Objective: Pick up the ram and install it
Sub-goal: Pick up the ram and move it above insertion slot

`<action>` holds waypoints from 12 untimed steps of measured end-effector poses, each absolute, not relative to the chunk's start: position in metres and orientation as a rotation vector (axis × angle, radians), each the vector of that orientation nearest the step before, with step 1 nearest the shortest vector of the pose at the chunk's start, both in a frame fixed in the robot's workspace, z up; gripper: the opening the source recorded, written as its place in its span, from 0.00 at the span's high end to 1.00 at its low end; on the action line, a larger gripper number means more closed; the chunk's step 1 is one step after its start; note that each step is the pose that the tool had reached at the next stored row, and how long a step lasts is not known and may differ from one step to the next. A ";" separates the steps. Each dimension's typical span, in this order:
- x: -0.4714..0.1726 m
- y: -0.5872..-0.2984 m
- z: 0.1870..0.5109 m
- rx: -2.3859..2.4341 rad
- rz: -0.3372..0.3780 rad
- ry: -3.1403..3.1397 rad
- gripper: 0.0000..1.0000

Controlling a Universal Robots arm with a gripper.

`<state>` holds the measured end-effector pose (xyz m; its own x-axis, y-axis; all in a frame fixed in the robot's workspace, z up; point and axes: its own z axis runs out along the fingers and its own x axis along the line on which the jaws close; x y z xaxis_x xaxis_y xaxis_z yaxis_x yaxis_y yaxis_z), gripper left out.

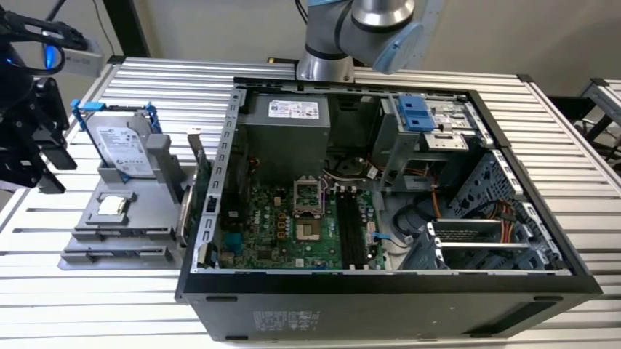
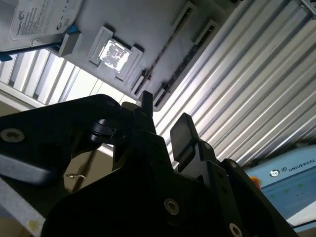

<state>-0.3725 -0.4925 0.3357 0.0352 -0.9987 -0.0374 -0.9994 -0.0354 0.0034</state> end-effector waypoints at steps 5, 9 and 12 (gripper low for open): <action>-0.372 -0.497 0.327 -2.238 0.045 2.170 0.00; -0.372 -0.498 0.319 -2.237 0.045 2.171 0.00; -0.372 -0.499 0.314 -2.237 0.045 2.171 0.00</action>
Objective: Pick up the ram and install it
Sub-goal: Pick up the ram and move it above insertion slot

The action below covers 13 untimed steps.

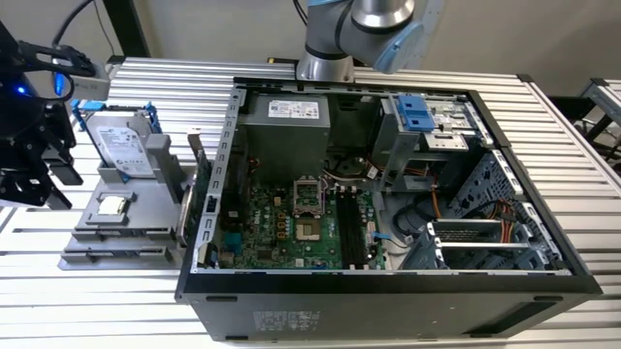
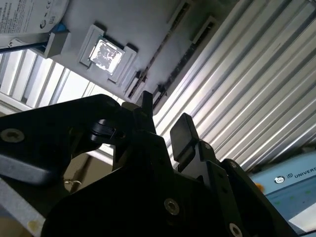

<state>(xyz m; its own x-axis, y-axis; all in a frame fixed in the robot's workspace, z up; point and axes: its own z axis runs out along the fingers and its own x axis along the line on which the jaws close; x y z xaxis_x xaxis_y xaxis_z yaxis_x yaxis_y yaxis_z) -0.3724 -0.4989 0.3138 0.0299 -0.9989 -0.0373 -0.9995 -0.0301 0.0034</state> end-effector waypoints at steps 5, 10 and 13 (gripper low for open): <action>-0.372 -0.500 0.305 -2.237 0.045 2.171 0.00; -0.372 -0.501 0.296 -2.237 0.045 2.171 0.00; -0.372 -0.502 0.290 -2.237 0.045 2.171 0.00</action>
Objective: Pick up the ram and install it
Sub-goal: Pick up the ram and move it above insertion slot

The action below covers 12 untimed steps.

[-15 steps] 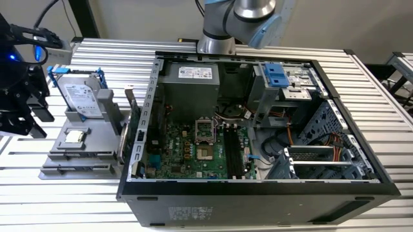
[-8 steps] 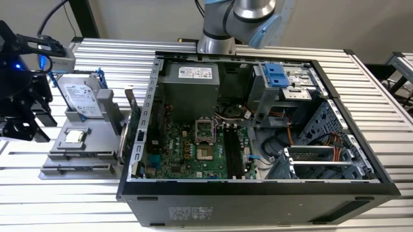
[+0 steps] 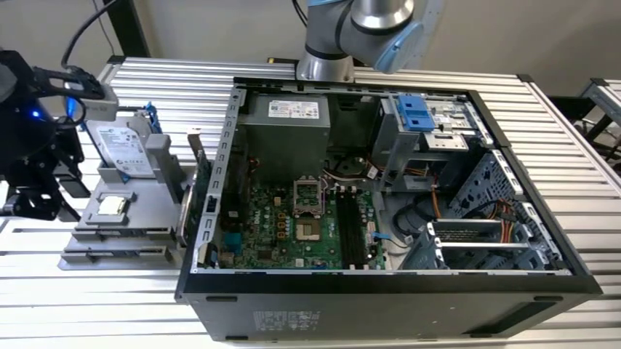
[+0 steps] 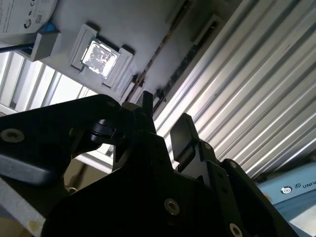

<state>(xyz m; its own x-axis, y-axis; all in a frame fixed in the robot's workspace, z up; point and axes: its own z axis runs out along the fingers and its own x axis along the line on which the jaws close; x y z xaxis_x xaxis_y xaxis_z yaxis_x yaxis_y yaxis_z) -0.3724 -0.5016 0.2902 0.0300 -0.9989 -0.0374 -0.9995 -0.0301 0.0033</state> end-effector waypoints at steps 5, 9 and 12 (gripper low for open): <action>-0.371 -0.503 0.281 -2.237 0.045 2.172 0.00; -0.370 -0.505 0.274 -2.236 0.045 2.172 0.00; -0.370 -0.507 0.268 -2.236 0.045 2.173 0.00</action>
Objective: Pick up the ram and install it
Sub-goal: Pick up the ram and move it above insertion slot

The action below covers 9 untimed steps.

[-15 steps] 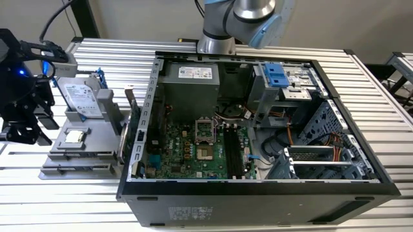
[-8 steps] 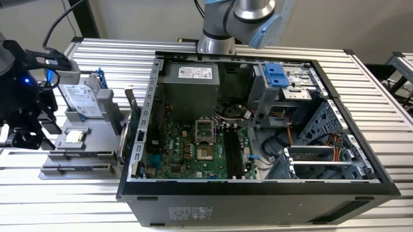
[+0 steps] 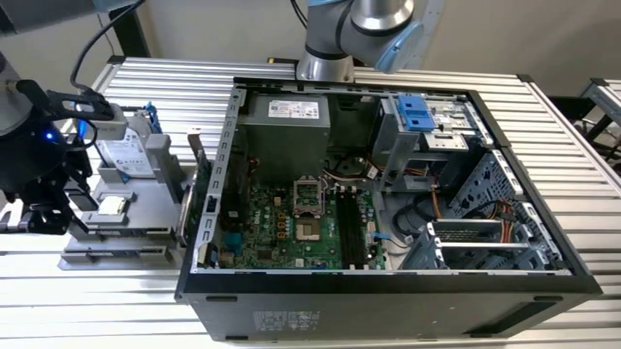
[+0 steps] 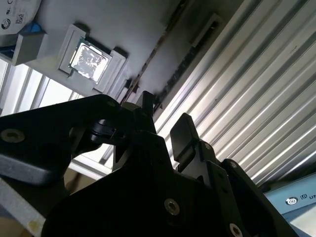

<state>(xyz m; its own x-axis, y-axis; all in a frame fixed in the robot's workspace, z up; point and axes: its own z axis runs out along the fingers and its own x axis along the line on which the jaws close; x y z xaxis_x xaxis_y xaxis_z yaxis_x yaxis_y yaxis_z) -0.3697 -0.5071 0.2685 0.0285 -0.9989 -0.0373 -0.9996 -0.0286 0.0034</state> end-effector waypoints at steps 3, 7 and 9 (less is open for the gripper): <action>-0.369 -0.509 0.263 -2.235 0.045 2.173 0.00; -0.368 -0.511 0.256 -2.234 0.045 2.175 0.00; -0.368 -0.511 0.252 -2.234 0.045 2.175 0.00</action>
